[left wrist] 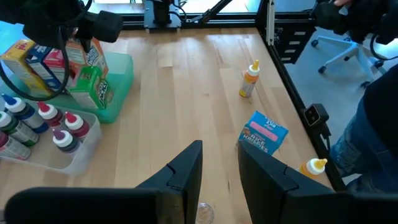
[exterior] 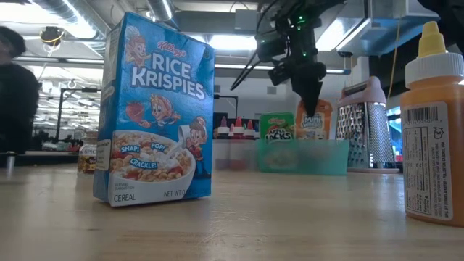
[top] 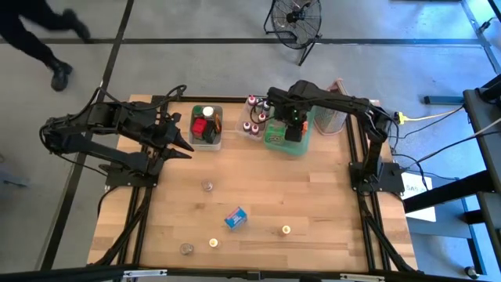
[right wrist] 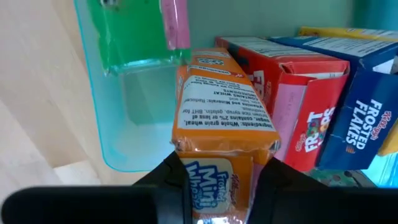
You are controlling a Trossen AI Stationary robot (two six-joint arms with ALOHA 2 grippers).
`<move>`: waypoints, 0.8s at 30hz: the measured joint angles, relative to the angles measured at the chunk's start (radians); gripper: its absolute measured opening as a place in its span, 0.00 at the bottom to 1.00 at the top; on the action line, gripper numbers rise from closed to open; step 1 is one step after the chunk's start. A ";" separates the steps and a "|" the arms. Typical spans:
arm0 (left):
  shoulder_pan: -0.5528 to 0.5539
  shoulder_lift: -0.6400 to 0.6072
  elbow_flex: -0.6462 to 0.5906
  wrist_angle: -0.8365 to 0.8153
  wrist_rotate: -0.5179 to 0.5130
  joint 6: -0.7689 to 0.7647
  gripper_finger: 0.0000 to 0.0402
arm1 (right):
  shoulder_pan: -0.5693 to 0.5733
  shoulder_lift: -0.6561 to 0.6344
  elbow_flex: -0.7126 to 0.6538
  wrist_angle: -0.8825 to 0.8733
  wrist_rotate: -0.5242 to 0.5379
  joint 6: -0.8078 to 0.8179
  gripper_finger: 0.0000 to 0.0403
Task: Pick & Place Kitchen Items
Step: Put the orange cereal box into the green bin
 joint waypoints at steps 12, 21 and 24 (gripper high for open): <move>0.000 0.000 0.000 0.000 0.000 -0.011 0.24 | -0.027 0.000 0.000 -0.003 0.030 0.058 0.23; 0.000 0.000 0.000 0.000 0.000 -0.009 0.24 | -0.027 0.000 0.000 0.050 0.029 0.037 0.23; 0.000 0.000 0.000 0.000 0.000 -0.008 0.24 | -0.027 0.000 0.000 0.072 0.029 0.018 0.23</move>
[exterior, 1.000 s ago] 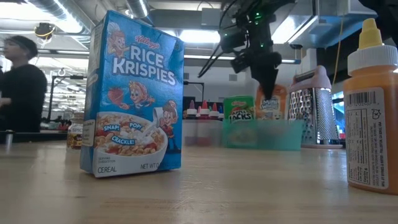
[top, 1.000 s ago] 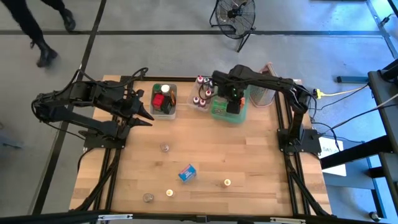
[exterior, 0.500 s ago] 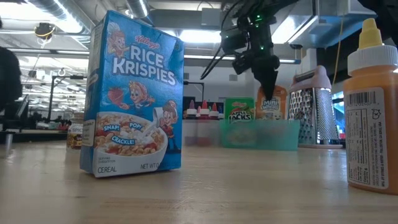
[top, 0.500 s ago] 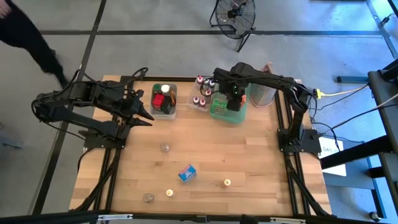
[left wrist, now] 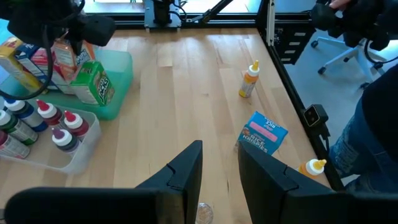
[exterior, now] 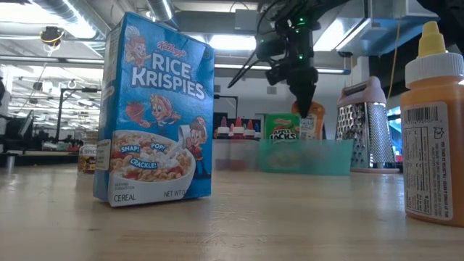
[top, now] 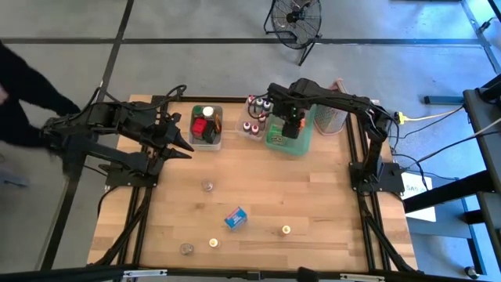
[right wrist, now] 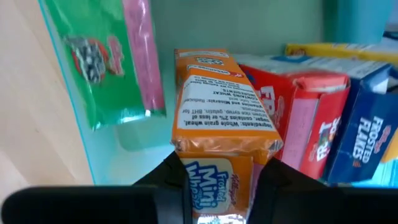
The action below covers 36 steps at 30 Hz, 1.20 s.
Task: Pick & Place Kitchen Items
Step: Put the orange cereal box into the green bin
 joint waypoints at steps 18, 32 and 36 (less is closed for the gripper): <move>0.000 0.001 0.000 0.000 -0.010 0.001 0.24 | -0.002 0.058 0.000 0.030 -0.030 -0.045 0.23; 0.000 0.001 0.000 0.000 -0.011 -0.001 0.24 | -0.003 0.058 0.000 0.031 -0.067 -0.036 0.24; 0.000 0.001 0.000 0.000 -0.011 -0.007 0.24 | -0.002 0.058 0.000 0.028 -0.082 -0.036 0.29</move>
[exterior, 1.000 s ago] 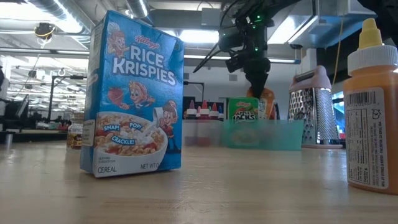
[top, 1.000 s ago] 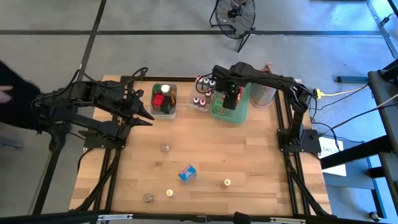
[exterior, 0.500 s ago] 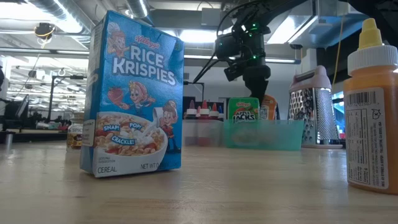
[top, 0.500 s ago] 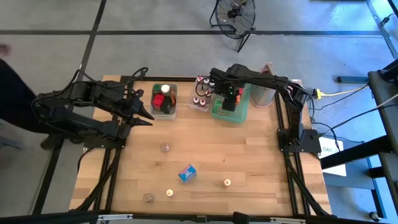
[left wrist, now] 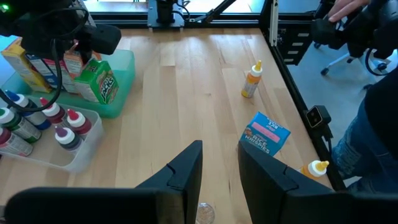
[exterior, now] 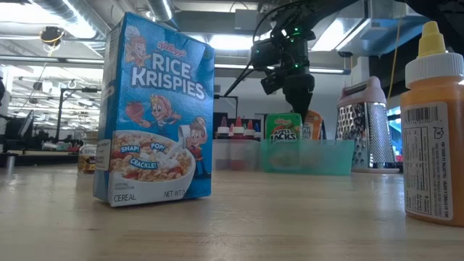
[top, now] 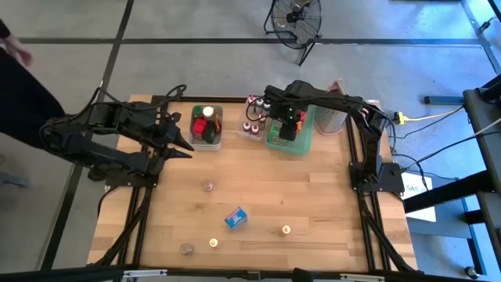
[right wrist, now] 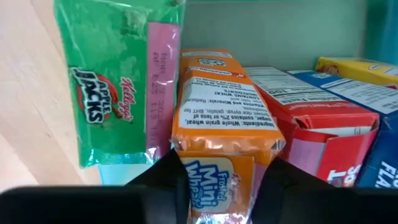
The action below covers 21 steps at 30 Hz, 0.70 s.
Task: Pick & Place Kitchen Items
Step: Put the orange cereal box into the green bin
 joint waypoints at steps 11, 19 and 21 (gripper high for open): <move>0.000 0.000 0.000 0.000 0.000 0.000 0.24 | 0.000 0.000 0.000 -0.001 0.030 0.028 0.45; 0.000 0.000 0.000 0.000 0.000 -0.003 0.24 | 0.000 0.000 0.000 -0.033 0.045 0.034 0.47; 0.000 0.000 0.000 0.000 0.000 -0.008 0.24 | 0.000 0.000 0.000 -0.048 0.045 0.034 0.47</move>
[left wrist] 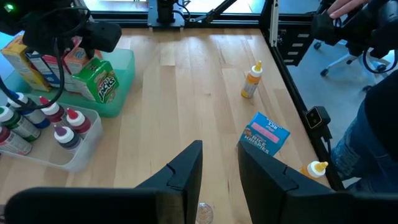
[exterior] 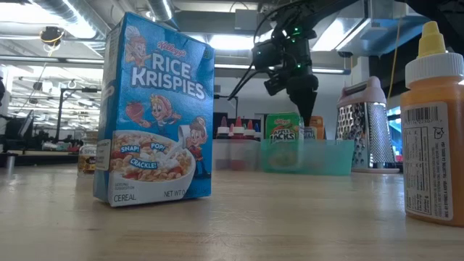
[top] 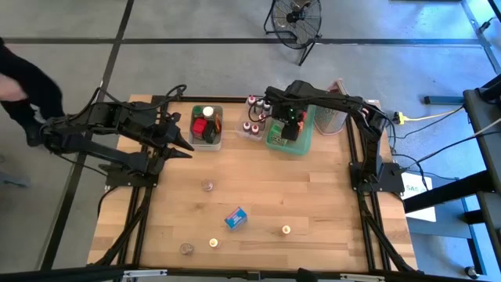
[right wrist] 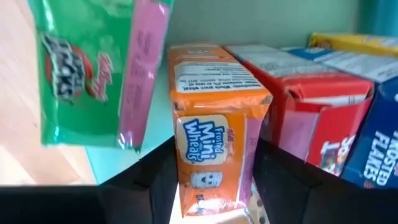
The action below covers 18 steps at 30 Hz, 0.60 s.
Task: Pick & Place Kitchen Items
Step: Put the orange cereal box into the green bin
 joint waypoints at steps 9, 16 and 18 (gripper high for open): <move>0.000 0.000 0.000 0.000 0.000 -0.001 0.24 | 0.000 0.000 0.000 0.001 0.000 0.003 0.47; 0.000 0.000 0.000 0.000 0.000 -0.001 0.24 | 0.000 0.000 0.000 -0.003 0.003 0.026 0.47; 0.000 0.000 0.000 0.001 0.000 -0.001 0.24 | 0.000 0.000 0.000 -0.011 0.005 0.018 0.47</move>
